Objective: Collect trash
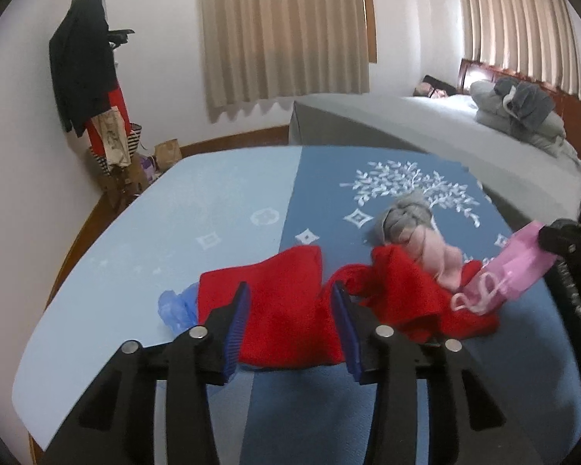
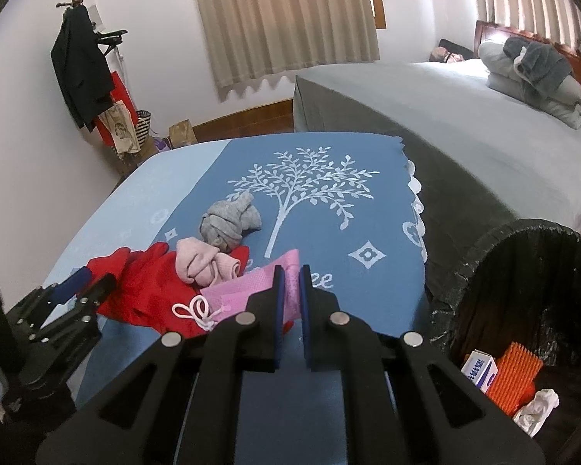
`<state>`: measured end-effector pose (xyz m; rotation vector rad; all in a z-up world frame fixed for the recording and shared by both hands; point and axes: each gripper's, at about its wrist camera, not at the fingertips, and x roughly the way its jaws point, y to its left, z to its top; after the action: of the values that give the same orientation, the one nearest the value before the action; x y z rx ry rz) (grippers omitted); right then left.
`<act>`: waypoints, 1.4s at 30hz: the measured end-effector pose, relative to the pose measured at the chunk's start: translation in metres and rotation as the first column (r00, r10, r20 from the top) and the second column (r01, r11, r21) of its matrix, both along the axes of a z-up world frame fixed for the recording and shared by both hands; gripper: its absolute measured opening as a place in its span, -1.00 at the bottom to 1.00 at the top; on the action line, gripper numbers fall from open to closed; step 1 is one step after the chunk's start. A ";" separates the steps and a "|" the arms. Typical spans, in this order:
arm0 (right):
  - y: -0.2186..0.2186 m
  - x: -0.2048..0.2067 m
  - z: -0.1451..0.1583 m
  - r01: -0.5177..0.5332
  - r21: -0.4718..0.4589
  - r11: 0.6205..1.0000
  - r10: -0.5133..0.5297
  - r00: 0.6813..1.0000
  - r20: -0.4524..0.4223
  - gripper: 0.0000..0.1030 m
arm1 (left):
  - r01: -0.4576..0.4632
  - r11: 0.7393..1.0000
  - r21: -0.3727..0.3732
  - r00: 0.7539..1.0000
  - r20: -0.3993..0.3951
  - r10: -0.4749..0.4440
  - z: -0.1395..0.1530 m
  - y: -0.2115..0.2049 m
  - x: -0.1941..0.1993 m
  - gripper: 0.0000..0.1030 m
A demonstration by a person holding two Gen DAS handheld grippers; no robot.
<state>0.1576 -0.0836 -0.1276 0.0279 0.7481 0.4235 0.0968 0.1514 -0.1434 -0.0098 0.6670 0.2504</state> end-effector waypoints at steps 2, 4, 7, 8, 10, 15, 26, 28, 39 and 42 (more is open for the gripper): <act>-0.001 0.001 -0.001 0.001 0.001 1.000 -0.001 1.000 -0.004 -0.86 | -0.001 1.000 -0.006 1.000 -0.024 0.001 -0.006 0.001 0.004 -0.14; 0.000 0.001 -0.003 0.002 0.001 1.000 -0.002 1.000 -0.007 -0.86 | 0.002 1.000 -0.015 0.999 -0.053 -0.002 -0.010 0.002 0.009 -0.19; 0.000 0.001 -0.005 0.002 0.002 1.000 -0.002 1.000 -0.012 -0.86 | 0.009 1.000 -0.012 0.998 -0.061 -0.009 -0.011 0.001 0.009 -0.73; 0.000 0.002 -0.005 0.002 0.003 1.000 -0.002 1.000 -0.014 -0.86 | 0.012 1.000 -0.010 0.998 -0.054 -0.012 -0.010 0.000 0.008 -0.80; 0.000 0.002 -0.005 0.001 0.004 1.000 -0.001 1.000 -0.013 -0.86 | 0.029 0.999 -0.019 0.999 -0.035 -0.030 -0.007 0.000 0.005 -0.83; -0.002 0.001 0.000 0.001 0.014 1.000 -0.001 1.000 0.000 -0.86 | 0.051 0.997 -0.056 0.998 0.041 -0.049 0.010 -0.001 -0.006 -0.84; -0.019 -0.002 0.038 0.008 0.057 0.998 -0.013 0.997 0.082 -0.86 | 0.105 0.992 -0.074 0.980 0.180 -0.090 0.068 -0.018 -0.010 -0.84; -0.024 -0.004 0.045 0.009 0.063 0.998 -0.015 0.995 0.097 -0.86 | 0.117 0.990 -0.078 0.974 0.202 -0.099 0.078 -0.023 -0.011 -0.84; -0.072 -0.019 0.074 0.075 0.086 0.994 -0.087 0.984 0.154 -0.86 | 0.259 0.961 -0.100 0.935 0.273 -0.224 0.112 -0.070 -0.010 -0.84; -0.094 -0.025 0.078 0.115 0.084 0.990 -0.127 0.978 0.164 -0.86 | 0.322 0.940 -0.110 0.917 0.284 -0.281 0.118 -0.091 -0.008 -0.84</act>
<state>0.1326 -0.1773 -0.0493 0.1055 0.5604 0.3325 0.0889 0.0600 -0.0256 -0.0871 0.4114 -0.1029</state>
